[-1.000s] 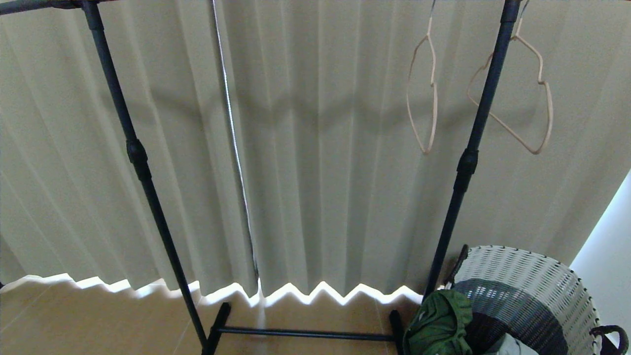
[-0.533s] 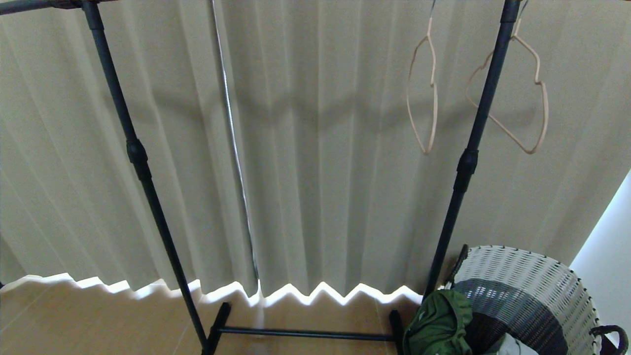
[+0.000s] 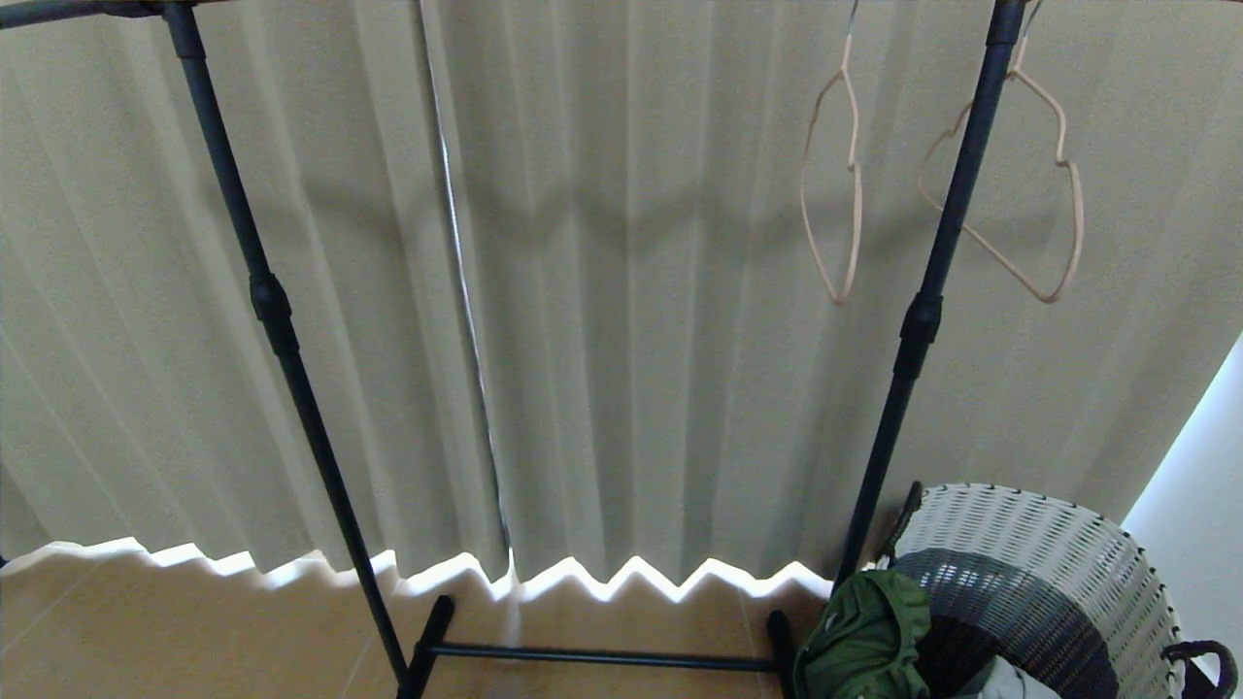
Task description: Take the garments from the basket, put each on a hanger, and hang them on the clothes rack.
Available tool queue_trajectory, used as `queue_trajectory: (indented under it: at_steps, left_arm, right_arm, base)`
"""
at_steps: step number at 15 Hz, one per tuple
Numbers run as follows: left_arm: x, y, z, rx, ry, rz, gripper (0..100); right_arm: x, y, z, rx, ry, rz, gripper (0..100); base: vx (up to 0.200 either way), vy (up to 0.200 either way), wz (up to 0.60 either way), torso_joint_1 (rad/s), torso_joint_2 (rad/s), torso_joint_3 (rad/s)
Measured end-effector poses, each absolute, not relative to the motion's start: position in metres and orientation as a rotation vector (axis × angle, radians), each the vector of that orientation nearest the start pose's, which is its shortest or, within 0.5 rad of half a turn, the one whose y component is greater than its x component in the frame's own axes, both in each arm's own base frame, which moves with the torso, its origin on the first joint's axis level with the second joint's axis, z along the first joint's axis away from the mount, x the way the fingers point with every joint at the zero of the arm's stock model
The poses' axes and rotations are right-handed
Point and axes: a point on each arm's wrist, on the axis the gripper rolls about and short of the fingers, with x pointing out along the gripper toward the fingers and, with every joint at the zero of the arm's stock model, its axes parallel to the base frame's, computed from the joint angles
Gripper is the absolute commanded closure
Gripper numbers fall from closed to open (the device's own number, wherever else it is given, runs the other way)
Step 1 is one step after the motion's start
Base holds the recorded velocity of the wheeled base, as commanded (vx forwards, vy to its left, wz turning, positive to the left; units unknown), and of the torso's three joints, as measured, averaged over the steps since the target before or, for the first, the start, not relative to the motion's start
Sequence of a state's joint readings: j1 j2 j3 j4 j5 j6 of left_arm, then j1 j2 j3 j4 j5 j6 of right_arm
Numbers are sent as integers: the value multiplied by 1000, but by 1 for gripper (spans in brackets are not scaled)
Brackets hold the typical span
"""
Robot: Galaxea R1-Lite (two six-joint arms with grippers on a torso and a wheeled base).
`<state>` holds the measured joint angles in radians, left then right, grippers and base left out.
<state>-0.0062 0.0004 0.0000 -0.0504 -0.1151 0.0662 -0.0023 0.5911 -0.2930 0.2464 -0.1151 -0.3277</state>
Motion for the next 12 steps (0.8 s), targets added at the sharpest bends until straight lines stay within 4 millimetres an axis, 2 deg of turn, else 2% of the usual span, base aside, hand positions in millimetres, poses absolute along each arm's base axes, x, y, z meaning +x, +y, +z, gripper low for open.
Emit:
queue_trajectory:
  at_steps: [3,5,8,12]
  left_arm:
    - [-23,-2,81,69,-54,-119,0]
    - [-23,-2,81,69,-54,-120,0]
    - [-23,-2,81,69,-54,-119,0]
    - [-23,-2,81,68,-53,-119,0]
  right_arm:
    - [71,-3,131,-510,742,40,0]
    - [94,-2,121,-609,844,120,0]
    - [116,5,103,-668,950,258,0]
    - [136,15,86,-680,990,362,0]
  base:
    - [0,0,0,0,0,0]
    - [0,0,0,0,0,0]
    - [0,0,0,0,0,0]
    - [0,0,0,0,0,0]
